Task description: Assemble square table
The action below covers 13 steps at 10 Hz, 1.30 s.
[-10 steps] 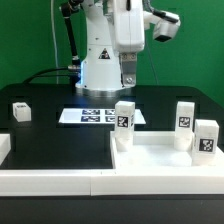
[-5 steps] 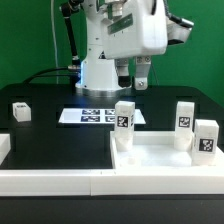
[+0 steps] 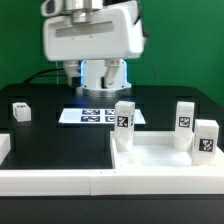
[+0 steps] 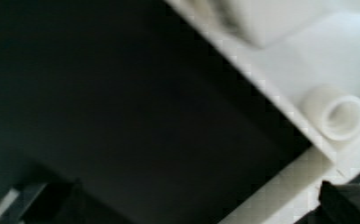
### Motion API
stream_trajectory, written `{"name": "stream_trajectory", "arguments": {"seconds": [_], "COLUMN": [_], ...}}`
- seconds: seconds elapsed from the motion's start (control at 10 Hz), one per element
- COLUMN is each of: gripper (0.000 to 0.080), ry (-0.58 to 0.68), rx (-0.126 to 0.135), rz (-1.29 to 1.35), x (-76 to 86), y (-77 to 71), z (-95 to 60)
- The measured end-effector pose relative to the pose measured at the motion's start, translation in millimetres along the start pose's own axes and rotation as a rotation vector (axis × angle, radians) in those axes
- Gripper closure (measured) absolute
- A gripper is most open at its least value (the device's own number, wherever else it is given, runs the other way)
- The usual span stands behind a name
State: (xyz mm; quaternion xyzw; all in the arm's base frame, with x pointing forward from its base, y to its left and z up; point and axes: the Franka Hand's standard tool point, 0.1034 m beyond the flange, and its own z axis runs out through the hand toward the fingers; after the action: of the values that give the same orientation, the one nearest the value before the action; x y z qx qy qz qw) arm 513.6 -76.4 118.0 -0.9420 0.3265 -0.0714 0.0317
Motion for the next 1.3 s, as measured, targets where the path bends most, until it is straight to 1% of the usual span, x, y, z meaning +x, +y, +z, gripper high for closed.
{"name": "stream_trajectory", "arguments": {"seconds": [0.1, 0.4, 0.6, 0.7, 0.8, 0.9, 1.0, 1.1, 1.2, 1.3], "gripper": [0.0151, 0.0151, 0.0151, 0.0151, 0.0151, 0.0151, 0.0151, 0.0151, 0.0151, 0.0151], "ry": [0.000, -0.001, -0.002, -0.004, -0.028, -0.061, -0.087, -0.111, -0.133, -0.088], "rx": [-0.007, -0.014, -0.015, -0.016, -0.015, -0.011, -0.009, -0.011, -0.017, -0.066], "rz": [-0.048, -0.258, -0.342, -0.434, -0.567, -0.663, -0.800, -0.884, -0.939, -1.051], "x": [1.8, 2.0, 2.1, 1.6, -9.1, -23.0, -29.2, -34.6, -42.4, -43.2], "y": [10.4, 10.3, 10.7, 12.5, 27.9, 51.4, 77.5, 100.3, 115.3, 131.8], "z": [1.8, 1.9, 2.0, 2.4, 6.5, 9.6, 12.7, 16.9, 20.4, 21.2]}}
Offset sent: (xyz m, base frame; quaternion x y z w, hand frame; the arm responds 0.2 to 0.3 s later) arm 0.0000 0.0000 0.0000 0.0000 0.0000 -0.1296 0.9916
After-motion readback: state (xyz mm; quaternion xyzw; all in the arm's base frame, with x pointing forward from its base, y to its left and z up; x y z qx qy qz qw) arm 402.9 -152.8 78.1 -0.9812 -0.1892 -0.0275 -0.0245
